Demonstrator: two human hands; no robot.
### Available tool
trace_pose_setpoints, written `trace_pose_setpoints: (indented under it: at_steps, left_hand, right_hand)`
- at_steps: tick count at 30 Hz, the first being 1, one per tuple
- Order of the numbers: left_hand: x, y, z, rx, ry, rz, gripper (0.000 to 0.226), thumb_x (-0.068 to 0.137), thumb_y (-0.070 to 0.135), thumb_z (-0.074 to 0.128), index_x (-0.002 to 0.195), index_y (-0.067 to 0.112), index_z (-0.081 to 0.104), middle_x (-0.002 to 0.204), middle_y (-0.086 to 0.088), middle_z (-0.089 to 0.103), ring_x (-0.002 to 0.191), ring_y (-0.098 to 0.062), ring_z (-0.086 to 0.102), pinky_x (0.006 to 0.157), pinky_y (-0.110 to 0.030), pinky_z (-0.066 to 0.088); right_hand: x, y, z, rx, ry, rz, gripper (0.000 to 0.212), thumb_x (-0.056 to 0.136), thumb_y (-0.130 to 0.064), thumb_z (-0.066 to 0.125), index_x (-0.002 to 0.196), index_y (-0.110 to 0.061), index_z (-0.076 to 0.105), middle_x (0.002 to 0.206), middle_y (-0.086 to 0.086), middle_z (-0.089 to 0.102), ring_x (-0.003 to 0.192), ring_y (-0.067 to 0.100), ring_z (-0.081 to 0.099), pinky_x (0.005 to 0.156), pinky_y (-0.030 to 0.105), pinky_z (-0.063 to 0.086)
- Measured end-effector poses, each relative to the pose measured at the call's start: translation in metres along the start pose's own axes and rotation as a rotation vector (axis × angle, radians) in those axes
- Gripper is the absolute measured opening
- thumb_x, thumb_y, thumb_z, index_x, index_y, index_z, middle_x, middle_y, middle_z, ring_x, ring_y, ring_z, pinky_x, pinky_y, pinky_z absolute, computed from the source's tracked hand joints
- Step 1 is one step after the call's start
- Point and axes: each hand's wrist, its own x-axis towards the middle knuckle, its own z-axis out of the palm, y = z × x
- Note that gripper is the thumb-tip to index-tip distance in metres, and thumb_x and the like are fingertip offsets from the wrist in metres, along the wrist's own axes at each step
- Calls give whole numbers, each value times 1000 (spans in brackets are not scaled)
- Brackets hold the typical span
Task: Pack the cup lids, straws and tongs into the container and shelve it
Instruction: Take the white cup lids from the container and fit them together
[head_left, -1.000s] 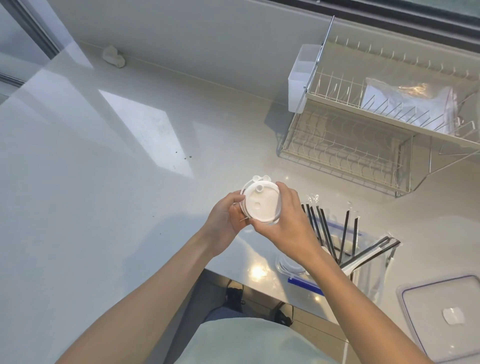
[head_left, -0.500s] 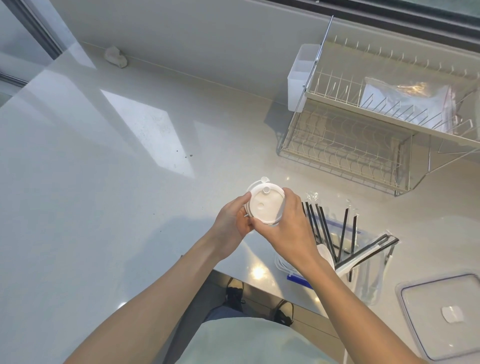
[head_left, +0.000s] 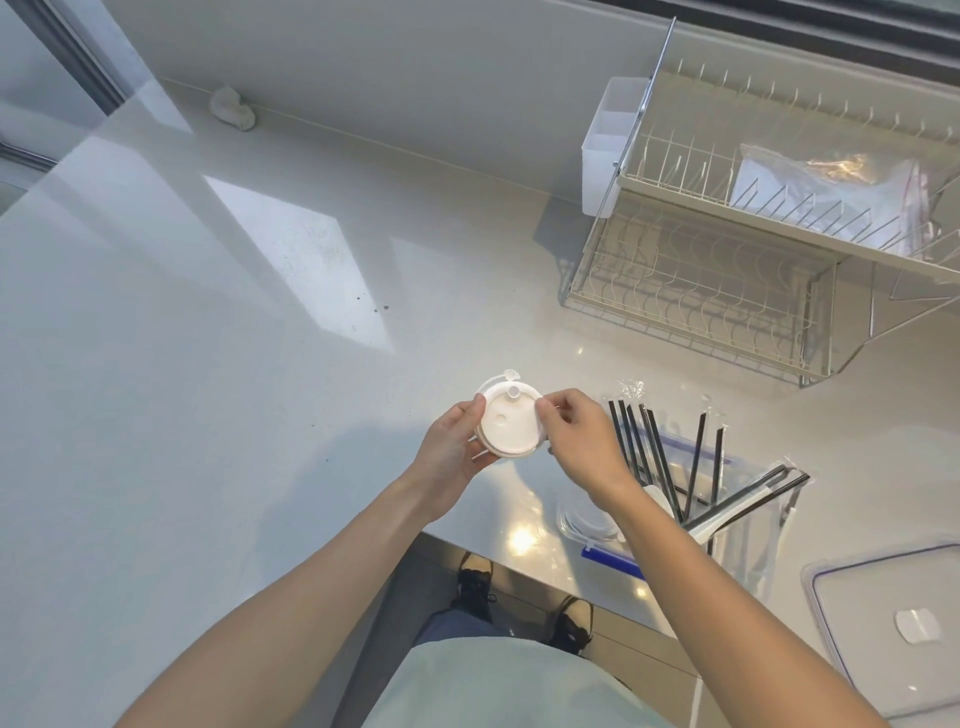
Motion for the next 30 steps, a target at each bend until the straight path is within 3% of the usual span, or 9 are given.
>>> trace_pose_setpoints:
  at_steps: [4,7,10,13,15,19,23,26,30]
  left_hand:
    - [18,-5,-17,278,254,5,35,99,45,60,100,12,74,95,-3,71,87,-20,66,80,-31,55]
    - [32,-9,-31,450,352,16,32,98,42,62,98,12,74,89,-2,70,77,-18,62,81,-37,58]
    - [42,-13,-43,576,362,11,29,89,39,70,106,16,74,94,-3,74,78,-19,67,84,-44,61]
    - [47,-18,-48,748,342,28,24,87,30,73,107,17,76,87,3,71,78,-14,63,66,-25,50]
    - [49,-23,-51,856,362,65,22,88,30,72,105,17,77,81,5,68,75,-13,61,62,-24,44]
    - [51,-24,-51,917,380,30,40,90,34,72,123,14,64,104,-4,70,96,-20,64,81,-31,50]
    - [43,-20,-36,1065,407,92,60,90,45,67,140,20,46,126,-1,53,106,-22,61,88,-35,49]
    - [37,-16,-9,989,310,229,44,87,43,69,127,26,56,114,4,59,95,-15,64,84,-33,52]
    - [28,-19,41,1040,31,445,29,85,33,77,110,23,68,102,4,65,86,-10,65,79,-23,53]
  right_hand:
    - [29,5,29,-168,-41,46,26,101,-35,49,101,-14,64,97,1,69,95,26,65,81,40,52]
    - [43,13,52,-333,-81,78,30,101,-36,44,101,-13,63,102,7,70,98,34,63,81,40,50]
    - [52,22,69,-378,-107,113,32,103,-30,39,107,-8,62,112,14,68,103,38,62,86,43,51]
    - [56,28,77,-412,-122,126,31,103,-26,39,116,-7,60,124,17,58,109,40,58,89,42,47]
    - [56,33,80,-439,-164,128,28,100,-21,42,121,-9,57,126,16,55,112,39,57,89,41,46]
    - [52,33,78,-502,-194,87,30,100,-19,49,127,-7,53,129,16,56,115,40,58,90,42,48]
    - [36,23,54,-576,-162,-138,36,101,-21,53,134,-7,52,131,15,55,110,38,63,91,46,50]
    - [15,21,16,-451,13,-250,35,102,-27,55,134,-14,57,129,5,60,101,26,66,86,42,53]
    - [-21,42,-40,-368,226,-204,26,99,-35,62,117,-16,63,101,-7,65,86,14,62,71,31,49]
